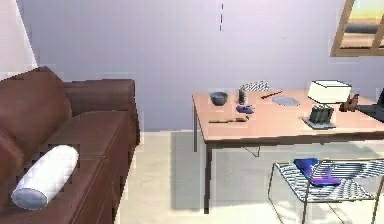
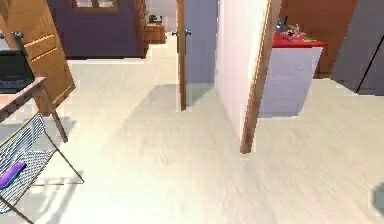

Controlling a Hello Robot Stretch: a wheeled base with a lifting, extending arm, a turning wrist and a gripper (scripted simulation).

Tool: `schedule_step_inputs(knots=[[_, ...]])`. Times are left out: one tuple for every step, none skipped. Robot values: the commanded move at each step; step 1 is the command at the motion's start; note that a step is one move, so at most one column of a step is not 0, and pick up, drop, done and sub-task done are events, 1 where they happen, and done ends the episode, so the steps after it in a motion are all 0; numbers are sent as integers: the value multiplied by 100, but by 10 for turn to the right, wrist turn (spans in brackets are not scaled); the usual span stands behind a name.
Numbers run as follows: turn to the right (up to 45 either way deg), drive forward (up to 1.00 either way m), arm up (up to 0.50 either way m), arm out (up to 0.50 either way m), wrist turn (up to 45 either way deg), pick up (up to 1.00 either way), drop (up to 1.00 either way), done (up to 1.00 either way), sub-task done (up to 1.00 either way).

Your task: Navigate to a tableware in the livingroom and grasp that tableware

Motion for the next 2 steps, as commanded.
schedule_step_inputs(knots=[[0, 80, 0, 0, 0, 0, 0, 0, 0], [-450, 0, 0, 0, 0, 0, 0, 0, 0]])
